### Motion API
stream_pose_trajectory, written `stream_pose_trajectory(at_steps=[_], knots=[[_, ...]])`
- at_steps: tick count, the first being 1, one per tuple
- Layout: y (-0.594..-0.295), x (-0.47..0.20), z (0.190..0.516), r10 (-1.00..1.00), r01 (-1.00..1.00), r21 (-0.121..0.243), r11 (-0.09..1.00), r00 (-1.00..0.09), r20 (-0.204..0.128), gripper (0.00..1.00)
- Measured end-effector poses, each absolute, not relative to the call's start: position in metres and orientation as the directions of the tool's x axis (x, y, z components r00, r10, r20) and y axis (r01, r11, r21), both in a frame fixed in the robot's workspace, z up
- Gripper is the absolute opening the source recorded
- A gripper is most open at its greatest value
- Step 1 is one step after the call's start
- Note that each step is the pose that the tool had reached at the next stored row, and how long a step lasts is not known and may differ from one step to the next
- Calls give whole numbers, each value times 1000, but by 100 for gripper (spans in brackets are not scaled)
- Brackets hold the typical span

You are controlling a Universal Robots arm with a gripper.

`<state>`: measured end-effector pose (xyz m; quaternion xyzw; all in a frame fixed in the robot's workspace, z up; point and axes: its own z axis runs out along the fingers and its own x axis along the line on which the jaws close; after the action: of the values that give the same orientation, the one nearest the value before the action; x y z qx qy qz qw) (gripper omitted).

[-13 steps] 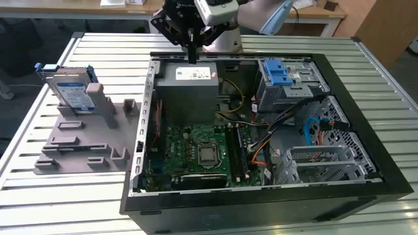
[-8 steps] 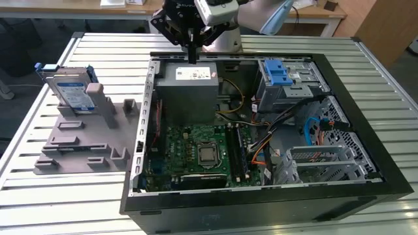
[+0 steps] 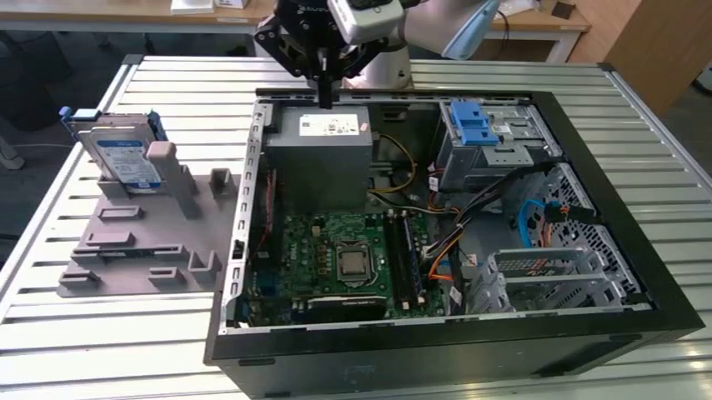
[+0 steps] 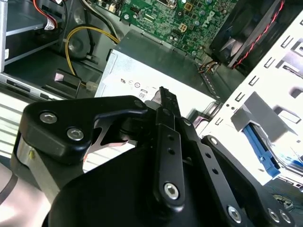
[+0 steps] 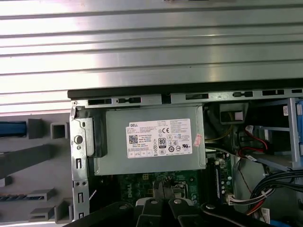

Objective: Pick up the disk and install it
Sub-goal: 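Reach for the disk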

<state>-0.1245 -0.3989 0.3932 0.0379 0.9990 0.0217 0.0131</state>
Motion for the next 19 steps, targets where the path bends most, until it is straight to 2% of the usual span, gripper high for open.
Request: stream_pose_trajectory(at_steps=[19], knots=[[-399,-132,393,76,75,44,996,-997,-24,11]])
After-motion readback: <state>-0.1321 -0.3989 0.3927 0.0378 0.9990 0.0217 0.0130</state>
